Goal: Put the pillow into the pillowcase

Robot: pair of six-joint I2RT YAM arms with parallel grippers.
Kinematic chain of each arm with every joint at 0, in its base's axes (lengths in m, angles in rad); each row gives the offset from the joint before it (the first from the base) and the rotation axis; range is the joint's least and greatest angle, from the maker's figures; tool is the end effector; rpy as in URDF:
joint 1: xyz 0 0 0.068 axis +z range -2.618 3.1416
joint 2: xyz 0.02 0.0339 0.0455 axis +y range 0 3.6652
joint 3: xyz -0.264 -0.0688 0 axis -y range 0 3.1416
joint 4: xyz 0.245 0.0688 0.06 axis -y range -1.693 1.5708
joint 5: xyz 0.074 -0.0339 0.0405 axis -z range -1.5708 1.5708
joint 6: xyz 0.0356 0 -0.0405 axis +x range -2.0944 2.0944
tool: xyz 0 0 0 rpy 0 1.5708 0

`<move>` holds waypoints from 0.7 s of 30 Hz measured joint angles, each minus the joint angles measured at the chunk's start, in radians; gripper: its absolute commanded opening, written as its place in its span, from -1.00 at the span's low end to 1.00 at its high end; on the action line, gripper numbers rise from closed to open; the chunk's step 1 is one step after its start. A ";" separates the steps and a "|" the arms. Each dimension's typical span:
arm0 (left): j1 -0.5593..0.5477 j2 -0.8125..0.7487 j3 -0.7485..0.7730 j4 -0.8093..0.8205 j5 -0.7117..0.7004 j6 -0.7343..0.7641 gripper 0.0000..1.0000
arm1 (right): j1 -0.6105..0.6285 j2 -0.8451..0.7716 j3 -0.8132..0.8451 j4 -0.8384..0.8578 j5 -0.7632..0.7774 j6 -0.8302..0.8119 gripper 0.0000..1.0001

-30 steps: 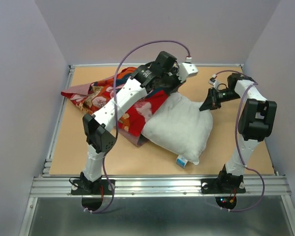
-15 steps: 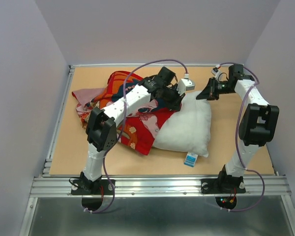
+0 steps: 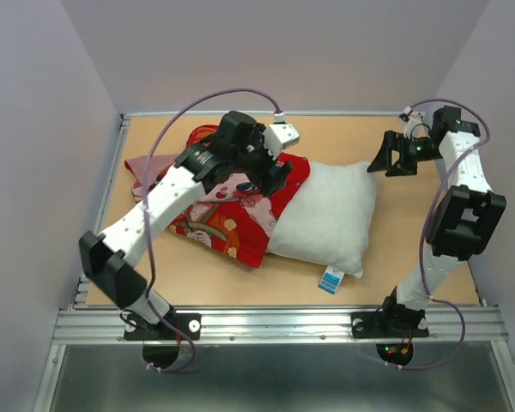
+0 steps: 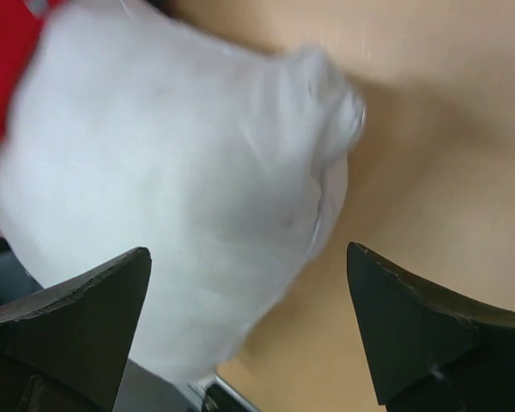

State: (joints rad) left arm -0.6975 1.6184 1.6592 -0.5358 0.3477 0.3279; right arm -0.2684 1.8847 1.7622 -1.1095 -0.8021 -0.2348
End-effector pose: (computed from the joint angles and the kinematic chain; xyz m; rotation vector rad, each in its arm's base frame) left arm 0.2754 -0.2466 0.3961 1.2067 1.7007 -0.5854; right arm 0.3778 -0.0774 0.3011 -0.1379 2.4784 0.9113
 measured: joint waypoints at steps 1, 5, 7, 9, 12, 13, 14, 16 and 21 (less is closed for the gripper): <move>0.000 -0.064 -0.045 -0.013 -0.017 0.018 0.97 | -0.009 -0.014 -0.031 -0.024 0.027 -0.072 1.00; -0.015 -0.242 -0.243 -0.019 -0.068 0.056 0.96 | 0.016 -0.048 -0.200 -0.142 0.101 -0.238 1.00; -0.020 -0.269 -0.332 -0.022 -0.079 0.055 0.94 | 0.042 -0.036 -0.266 -0.171 0.098 -0.276 1.00; -0.021 -0.265 -0.456 0.025 -0.098 0.026 0.94 | 0.069 -0.018 -0.307 -0.185 0.079 -0.302 0.96; -0.020 -0.211 -0.563 0.061 -0.124 -0.005 0.93 | 0.128 0.023 -0.331 -0.208 0.006 -0.314 0.82; -0.018 -0.177 -0.573 0.077 -0.138 -0.017 0.93 | 0.141 0.035 -0.330 -0.212 -0.023 -0.312 0.81; -0.014 -0.153 -0.571 0.099 -0.149 -0.025 0.93 | 0.160 0.054 -0.326 -0.214 -0.062 -0.293 0.78; 0.001 -0.108 -0.540 0.128 -0.171 -0.031 0.92 | 0.172 0.071 -0.315 -0.194 -0.093 -0.241 0.73; 0.071 0.041 -0.301 0.188 -0.201 -0.006 0.92 | 0.170 0.063 -0.299 0.021 -0.112 -0.024 0.72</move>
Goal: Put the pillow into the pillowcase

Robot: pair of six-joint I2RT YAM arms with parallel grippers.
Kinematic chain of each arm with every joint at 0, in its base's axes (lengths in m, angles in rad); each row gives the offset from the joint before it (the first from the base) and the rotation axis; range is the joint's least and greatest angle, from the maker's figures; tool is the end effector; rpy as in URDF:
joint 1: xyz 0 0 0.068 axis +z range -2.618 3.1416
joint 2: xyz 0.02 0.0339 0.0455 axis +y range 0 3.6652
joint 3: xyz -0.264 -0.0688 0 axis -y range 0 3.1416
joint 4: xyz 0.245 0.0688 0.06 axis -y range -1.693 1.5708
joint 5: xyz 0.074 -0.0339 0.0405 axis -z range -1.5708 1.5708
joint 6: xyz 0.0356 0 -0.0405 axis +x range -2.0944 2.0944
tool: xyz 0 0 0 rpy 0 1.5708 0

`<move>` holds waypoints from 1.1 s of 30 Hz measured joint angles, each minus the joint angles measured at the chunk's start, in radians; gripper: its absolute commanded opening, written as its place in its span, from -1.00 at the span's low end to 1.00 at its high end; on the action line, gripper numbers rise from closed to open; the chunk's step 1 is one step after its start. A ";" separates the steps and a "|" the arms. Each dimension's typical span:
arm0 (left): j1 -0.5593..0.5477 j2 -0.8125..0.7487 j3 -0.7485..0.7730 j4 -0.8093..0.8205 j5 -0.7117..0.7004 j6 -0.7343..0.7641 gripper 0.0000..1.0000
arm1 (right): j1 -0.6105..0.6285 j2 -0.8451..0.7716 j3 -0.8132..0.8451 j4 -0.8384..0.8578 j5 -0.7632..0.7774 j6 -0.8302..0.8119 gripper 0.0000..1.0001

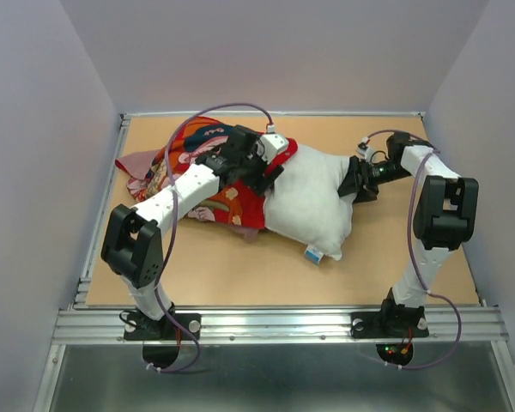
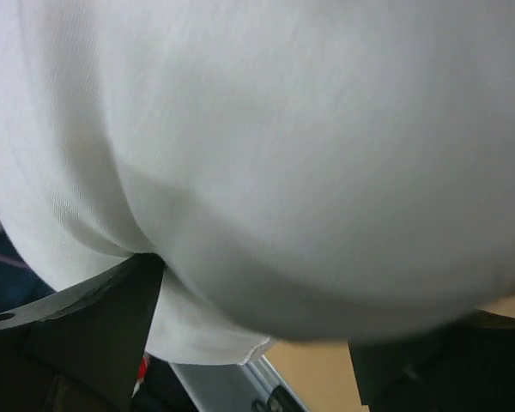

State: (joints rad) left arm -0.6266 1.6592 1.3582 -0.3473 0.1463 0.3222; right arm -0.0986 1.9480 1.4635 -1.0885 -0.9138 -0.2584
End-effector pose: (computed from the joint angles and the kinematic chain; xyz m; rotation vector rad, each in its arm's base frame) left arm 0.3065 -0.2283 0.2952 1.0907 1.9462 -0.3295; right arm 0.3628 -0.0076 0.2022 -0.2131 2.6800 1.3011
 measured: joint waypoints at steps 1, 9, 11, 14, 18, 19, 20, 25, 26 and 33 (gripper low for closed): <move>0.010 0.023 0.041 0.007 -0.005 0.008 0.93 | 0.000 -0.005 0.000 0.061 0.006 0.057 0.76; 0.036 0.000 0.127 0.050 -0.008 0.036 0.97 | -0.018 -0.093 -0.013 0.257 0.048 0.251 1.00; 0.031 -0.071 0.086 0.014 -0.027 0.036 0.97 | -0.033 -0.141 -0.059 0.278 0.032 0.268 1.00; 0.027 -0.155 0.053 -0.047 -0.049 0.028 0.97 | -0.053 -0.243 -0.202 0.293 -0.009 0.298 1.00; 0.018 -0.289 -0.055 -0.082 -0.076 0.008 0.97 | -0.043 -0.299 -0.348 0.314 -0.051 0.333 1.00; 0.015 -0.310 -0.085 -0.085 -0.079 0.004 0.97 | -0.036 -0.299 -0.372 0.334 -0.056 0.351 1.00; 0.012 -0.320 -0.100 -0.090 -0.079 0.000 0.97 | -0.029 -0.298 -0.396 0.357 -0.060 0.369 1.00; -0.024 -0.305 -0.179 -0.077 -0.079 -0.018 0.97 | 0.010 -0.298 -0.447 0.443 -0.068 0.406 0.61; -0.037 -0.293 -0.196 -0.058 -0.084 -0.023 0.97 | 0.016 -0.298 -0.452 0.462 -0.071 0.415 0.49; -0.064 -0.136 -0.189 0.009 -0.216 -0.069 0.63 | 0.021 -0.240 -0.436 0.526 -0.084 0.427 -0.50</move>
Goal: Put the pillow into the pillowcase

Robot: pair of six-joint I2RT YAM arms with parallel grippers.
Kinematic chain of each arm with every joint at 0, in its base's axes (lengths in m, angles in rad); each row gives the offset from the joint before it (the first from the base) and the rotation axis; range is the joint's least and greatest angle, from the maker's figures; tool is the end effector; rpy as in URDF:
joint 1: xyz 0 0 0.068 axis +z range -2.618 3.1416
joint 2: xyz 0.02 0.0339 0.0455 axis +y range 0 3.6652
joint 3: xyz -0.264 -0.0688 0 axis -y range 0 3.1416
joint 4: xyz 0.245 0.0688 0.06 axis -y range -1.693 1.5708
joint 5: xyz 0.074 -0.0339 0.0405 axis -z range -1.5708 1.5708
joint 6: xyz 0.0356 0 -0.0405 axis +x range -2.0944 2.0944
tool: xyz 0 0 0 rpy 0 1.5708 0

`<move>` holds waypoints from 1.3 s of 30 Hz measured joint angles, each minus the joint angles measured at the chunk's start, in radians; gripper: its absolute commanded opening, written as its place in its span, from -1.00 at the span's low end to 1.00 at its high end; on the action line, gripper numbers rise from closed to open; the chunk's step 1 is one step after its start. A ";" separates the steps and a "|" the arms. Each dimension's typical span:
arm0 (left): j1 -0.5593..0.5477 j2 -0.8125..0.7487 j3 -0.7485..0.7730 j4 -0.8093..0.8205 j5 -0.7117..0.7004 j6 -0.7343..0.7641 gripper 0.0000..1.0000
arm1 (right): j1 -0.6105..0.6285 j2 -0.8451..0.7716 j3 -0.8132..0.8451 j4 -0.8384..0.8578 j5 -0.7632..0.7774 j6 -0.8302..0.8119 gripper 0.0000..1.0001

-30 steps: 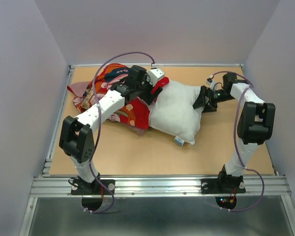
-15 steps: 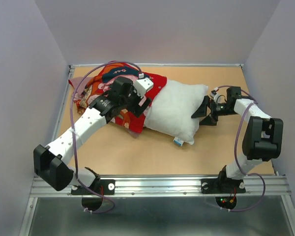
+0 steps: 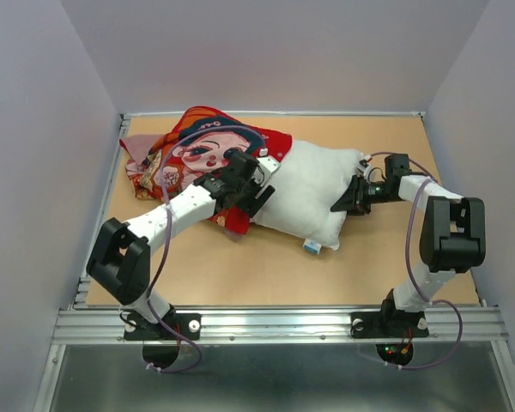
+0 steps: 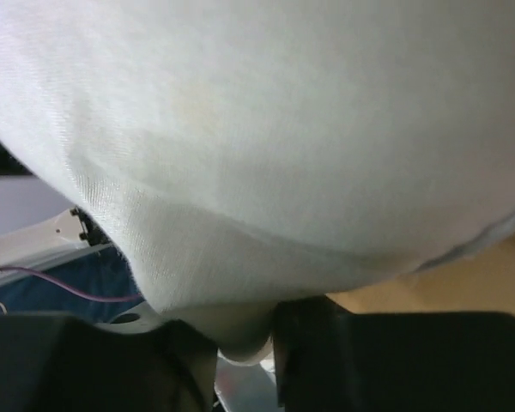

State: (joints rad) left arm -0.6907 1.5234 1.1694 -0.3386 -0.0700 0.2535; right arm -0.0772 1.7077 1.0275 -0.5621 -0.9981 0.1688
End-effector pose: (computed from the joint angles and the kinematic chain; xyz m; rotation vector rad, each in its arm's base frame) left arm 0.2655 -0.2162 0.2786 0.9971 2.0348 -0.1533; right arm 0.3157 0.0056 0.1793 0.0835 2.5375 1.3960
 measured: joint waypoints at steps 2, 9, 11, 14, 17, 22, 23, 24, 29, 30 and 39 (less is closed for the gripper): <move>0.023 0.042 0.015 -0.001 -0.019 -0.013 0.41 | 0.000 0.009 0.010 0.003 -0.004 -0.002 -0.57; 0.064 0.097 0.151 -0.051 0.016 0.015 -0.44 | 0.011 0.026 0.019 0.042 -0.027 -0.007 -0.99; 0.068 0.095 0.194 -0.084 0.075 0.048 -0.35 | 0.011 0.029 0.018 0.054 -0.027 -0.005 -0.99; 0.070 0.103 0.286 -0.170 0.188 0.090 -0.45 | 0.011 0.029 0.018 0.070 -0.028 0.010 -0.99; 0.038 0.167 0.476 -0.283 0.336 0.135 -0.81 | 0.014 0.029 0.015 0.115 -0.045 0.068 -0.99; -0.072 0.271 0.619 -0.364 0.486 0.188 -1.00 | 0.051 0.003 -0.018 0.274 -0.039 0.272 -0.99; -0.101 0.301 0.638 -0.386 0.506 0.196 -1.00 | 0.078 -0.022 -0.041 0.345 -0.023 0.344 -0.99; -0.122 0.329 0.658 -0.401 0.523 0.203 -1.00 | 0.097 -0.042 -0.056 0.373 -0.015 0.378 -0.99; -0.165 0.423 0.733 -0.422 0.562 0.217 -1.00 | 0.171 -0.122 -0.139 0.592 0.017 0.571 -0.99; -0.164 0.430 0.731 -0.426 0.568 0.224 -1.00 | 0.171 -0.124 -0.155 0.620 0.023 0.591 -0.99; -0.064 0.274 0.417 -0.282 0.611 0.230 -0.98 | 0.178 -0.122 -0.254 0.705 0.051 0.607 -0.99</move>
State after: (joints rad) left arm -0.7551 1.7969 1.5864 -0.6201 0.5407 0.4835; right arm 0.1005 1.5856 0.7731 0.1432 -0.9466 0.7753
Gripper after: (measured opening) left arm 0.153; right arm 0.149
